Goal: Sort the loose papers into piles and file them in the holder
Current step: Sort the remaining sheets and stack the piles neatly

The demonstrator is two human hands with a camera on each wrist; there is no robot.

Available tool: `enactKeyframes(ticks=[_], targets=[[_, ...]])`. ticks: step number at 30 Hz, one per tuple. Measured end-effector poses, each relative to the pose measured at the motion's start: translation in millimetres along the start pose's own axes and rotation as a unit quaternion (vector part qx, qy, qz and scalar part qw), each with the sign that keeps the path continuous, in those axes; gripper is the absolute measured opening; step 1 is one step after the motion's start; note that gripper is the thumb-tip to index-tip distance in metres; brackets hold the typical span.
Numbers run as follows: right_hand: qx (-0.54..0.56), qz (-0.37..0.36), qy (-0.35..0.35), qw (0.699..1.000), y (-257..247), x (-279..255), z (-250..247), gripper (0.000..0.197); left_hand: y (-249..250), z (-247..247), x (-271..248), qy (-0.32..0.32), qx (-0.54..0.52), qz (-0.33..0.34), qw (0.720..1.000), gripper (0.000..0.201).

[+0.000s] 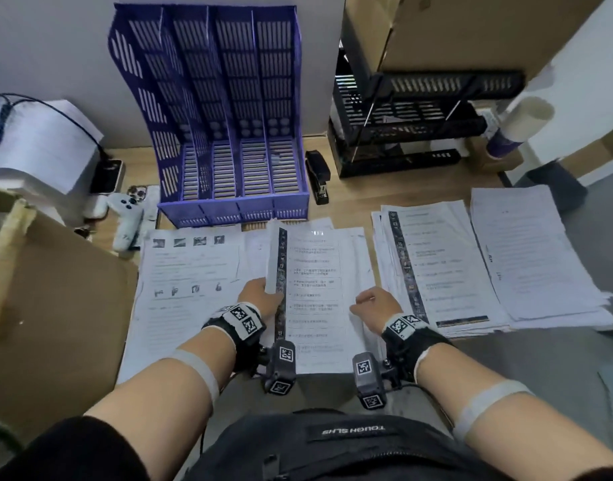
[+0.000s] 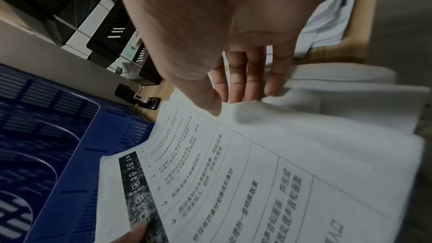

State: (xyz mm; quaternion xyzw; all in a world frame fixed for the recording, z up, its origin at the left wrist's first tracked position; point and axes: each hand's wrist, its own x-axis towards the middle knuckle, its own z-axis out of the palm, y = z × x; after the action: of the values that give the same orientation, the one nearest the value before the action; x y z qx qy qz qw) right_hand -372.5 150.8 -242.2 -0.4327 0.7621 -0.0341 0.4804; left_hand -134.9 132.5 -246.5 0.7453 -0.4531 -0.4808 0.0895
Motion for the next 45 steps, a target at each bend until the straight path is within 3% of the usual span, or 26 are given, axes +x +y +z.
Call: enactKeyframes(ticks=[4, 7, 11, 15, 24, 26, 28, 30, 33, 35, 37, 39, 42, 44, 45], targets=[[0.037, -0.005, 0.022, 0.999, 3, -11, 1, 0.028, 4, -1, -9, -0.034, -0.092, 0.054, 0.994, 0.032], [0.13, -0.008, 0.034, 0.991, 12, -15, -8, 0.041, 13, 1, -7, -0.039, -0.17, 0.072, 0.982, 0.028], [0.168, -0.034, 0.01, 0.985, 26, -19, -35, 0.037, 26, 19, 11, -0.053, -0.234, 0.078, 0.968, 0.027], [0.105, -0.068, 0.105, 0.987, 43, -25, -76, 0.035, 77, 39, -14, -0.075, -0.22, 0.109, 0.967, 0.027], [0.073, -0.009, 0.239, 0.968, 99, -2, -176, 0.042, 141, 111, -34, -0.171, -0.294, 0.081, 0.937, 0.031], [0.052, 0.027, 0.309, 0.949, 103, 4, -182, 0.041, 137, 114, -35, -0.145, -0.276, 0.067, 0.948, 0.032], [0.033, 0.04, 0.347, 0.936, 97, 5, -177, 0.04, 118, 111, -28, -0.069, -0.205, 0.061, 0.974, 0.034], [0.049, 0.002, 0.289, 0.956, 87, 9, -159, 0.034, 90, 98, -20, 0.028, -0.113, 0.037, 0.993, 0.035], [0.087, -0.061, 0.078, 0.991, 64, 5, -114, 0.021, 42, 71, -15, 0.154, 0.006, -0.073, 0.985, 0.043], [0.12, -0.075, -0.06, 0.988, 47, -3, -81, 0.02, 17, 55, -21, 0.184, 0.046, -0.143, 0.971, 0.055], [0.125, -0.076, -0.141, 0.979, 34, -8, -52, 0.027, -1, 45, -27, 0.182, 0.056, -0.172, 0.966, 0.062], [0.089, -0.074, -0.158, 0.981, 27, -7, -29, 0.044, -11, 38, -28, 0.17, 0.055, -0.176, 0.968, 0.063], [0.019, -0.068, -0.106, 0.992, 21, -3, -13, 0.062, -20, 31, -27, 0.153, 0.017, -0.157, 0.976, 0.056], [-0.014, -0.073, -0.083, 0.994, 16, -2, -7, 0.055, -24, 26, -28, 0.137, -0.002, -0.121, 0.983, 0.044], [-0.038, -0.072, -0.07, 0.994, 13, -1, -4, 0.039, -26, 24, -29, 0.131, -0.01, -0.107, 0.986, 0.037]])
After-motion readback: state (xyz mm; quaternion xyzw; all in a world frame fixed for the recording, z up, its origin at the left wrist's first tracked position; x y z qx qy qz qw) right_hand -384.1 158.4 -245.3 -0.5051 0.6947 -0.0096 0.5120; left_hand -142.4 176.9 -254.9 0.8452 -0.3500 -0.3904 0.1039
